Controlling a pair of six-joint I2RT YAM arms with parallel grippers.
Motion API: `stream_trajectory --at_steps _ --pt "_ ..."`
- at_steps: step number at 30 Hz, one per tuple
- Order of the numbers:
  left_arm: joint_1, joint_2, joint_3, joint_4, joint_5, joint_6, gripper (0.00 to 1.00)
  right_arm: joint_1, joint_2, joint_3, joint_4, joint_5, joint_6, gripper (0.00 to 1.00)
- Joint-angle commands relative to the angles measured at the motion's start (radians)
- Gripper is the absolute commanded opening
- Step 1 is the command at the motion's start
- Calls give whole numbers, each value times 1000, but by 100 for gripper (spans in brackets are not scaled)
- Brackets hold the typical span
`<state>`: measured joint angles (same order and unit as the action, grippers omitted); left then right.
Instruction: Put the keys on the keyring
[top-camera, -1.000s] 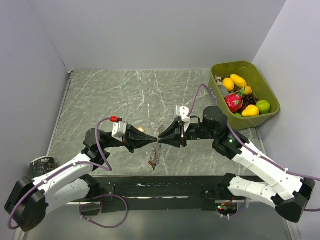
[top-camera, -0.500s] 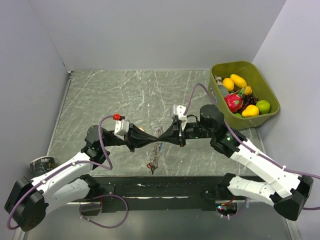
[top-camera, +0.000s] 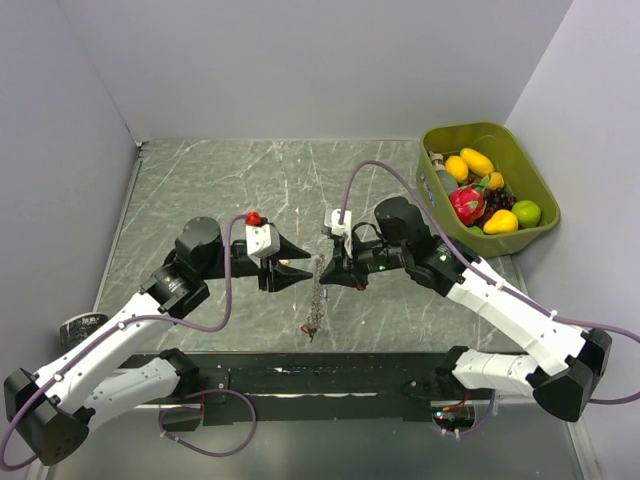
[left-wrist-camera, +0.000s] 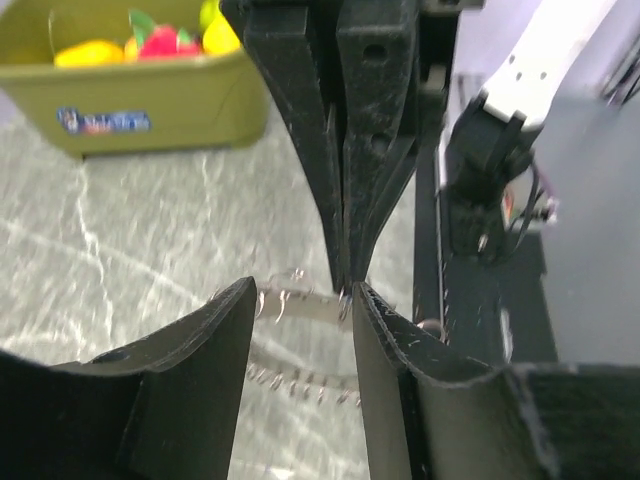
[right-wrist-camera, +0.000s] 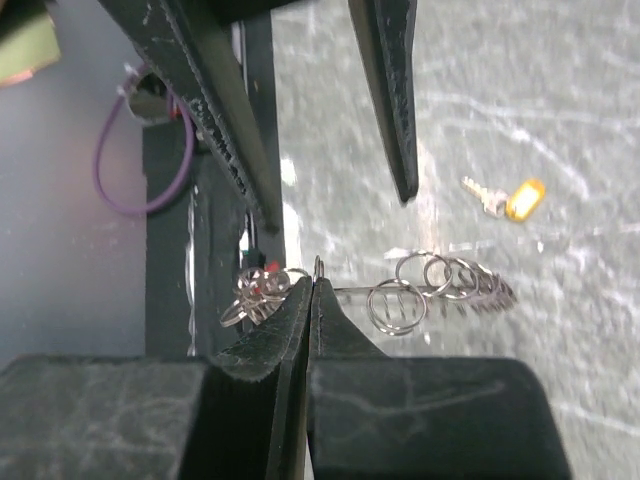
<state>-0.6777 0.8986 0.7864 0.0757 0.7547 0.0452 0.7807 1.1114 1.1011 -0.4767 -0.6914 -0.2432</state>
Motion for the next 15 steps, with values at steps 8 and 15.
stream_trajectory --at_steps 8,15 --pt "-34 135 165 -370 57 243 44 5 31 102 -111 38 -68 0" --pt "-88 186 163 -301 64 234 38 5 24 91 -99 29 -65 0"
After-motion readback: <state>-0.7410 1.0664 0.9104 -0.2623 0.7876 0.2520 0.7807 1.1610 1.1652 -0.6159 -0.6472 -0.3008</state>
